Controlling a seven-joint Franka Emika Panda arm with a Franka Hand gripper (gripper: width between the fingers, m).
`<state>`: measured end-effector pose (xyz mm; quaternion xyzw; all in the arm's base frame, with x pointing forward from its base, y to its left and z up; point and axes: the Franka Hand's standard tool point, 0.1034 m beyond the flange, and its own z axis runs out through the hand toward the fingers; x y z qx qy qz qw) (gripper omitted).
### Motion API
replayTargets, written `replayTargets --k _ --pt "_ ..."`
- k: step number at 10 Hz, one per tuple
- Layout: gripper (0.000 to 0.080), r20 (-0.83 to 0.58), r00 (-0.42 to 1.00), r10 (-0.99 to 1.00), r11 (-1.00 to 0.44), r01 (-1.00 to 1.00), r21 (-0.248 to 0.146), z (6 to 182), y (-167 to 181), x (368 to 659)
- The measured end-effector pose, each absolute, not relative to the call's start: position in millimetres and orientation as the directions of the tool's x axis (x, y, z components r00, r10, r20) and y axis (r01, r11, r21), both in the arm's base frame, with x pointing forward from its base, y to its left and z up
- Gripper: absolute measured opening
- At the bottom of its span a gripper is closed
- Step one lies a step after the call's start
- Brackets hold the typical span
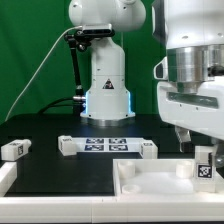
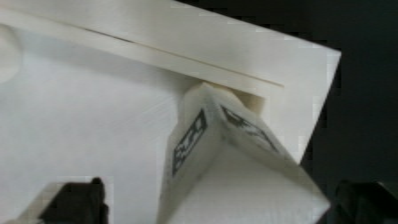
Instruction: Assemble one leg
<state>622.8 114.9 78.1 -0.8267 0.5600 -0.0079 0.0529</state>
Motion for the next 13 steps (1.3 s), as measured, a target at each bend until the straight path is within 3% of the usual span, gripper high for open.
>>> replayTargets --k 4,9,10,11,12,13 --pt "0.0649 -0.009 0.763 -0.646 -0.759 -0.643 -0.097 78.4 125.1 622.5" --pt "0.0626 0.035 0.929 -0.367 -0.928 -0.363 -0.084 79.2 123.2 624.2" --pt "0.0467 0.035 0.927 -0.373 -0.925 -0.369 -0.084 79.2 123.2 624.2" --pt "0.0467 0.035 0.927 -0.373 -0.925 -0.370 -0.084 79.2 123.2 624.2" --pt "0.0297 0.035 0.927 -0.374 -0.925 -0.370 -0.083 79.2 122.4 624.2" --pt "0.0297 0.035 0.922 -0.385 -0.921 -0.381 -0.082 79.3 120.9 624.5"
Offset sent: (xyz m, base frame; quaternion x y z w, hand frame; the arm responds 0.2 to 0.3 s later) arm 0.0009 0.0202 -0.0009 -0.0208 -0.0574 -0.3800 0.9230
